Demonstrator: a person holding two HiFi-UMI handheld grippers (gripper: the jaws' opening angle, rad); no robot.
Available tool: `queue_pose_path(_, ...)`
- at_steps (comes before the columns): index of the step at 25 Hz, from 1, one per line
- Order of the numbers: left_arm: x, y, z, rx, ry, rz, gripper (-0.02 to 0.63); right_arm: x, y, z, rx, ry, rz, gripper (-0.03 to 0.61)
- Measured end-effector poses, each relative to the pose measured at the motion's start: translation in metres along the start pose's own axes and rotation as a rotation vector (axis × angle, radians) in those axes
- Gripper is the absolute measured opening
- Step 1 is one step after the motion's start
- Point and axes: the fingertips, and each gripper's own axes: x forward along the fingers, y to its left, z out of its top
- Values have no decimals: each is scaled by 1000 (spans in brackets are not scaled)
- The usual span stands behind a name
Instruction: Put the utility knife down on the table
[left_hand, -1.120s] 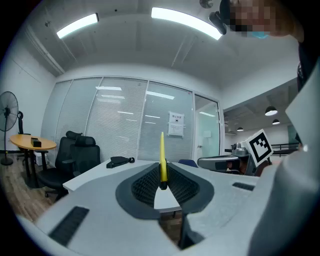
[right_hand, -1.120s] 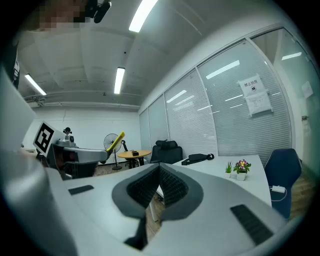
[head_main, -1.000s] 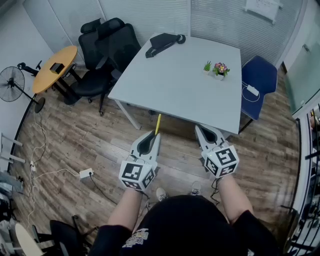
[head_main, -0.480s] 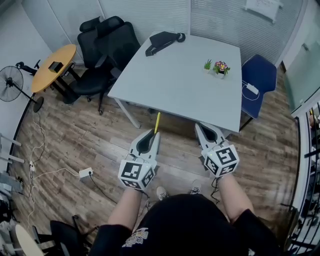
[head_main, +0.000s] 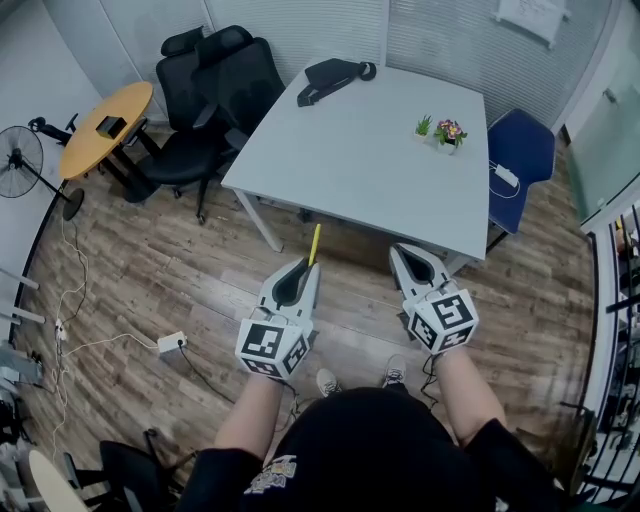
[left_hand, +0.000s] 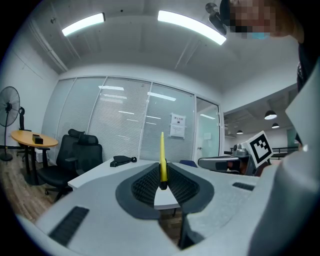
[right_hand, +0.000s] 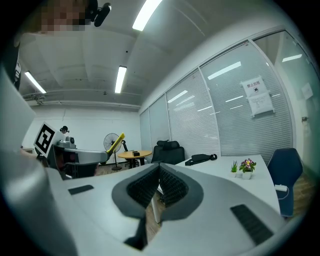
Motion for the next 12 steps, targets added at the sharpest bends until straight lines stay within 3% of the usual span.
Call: queue_pose_path(12,-32,40,1,9,-2,-39,51,22,47,-1,0,-13,-31,3)
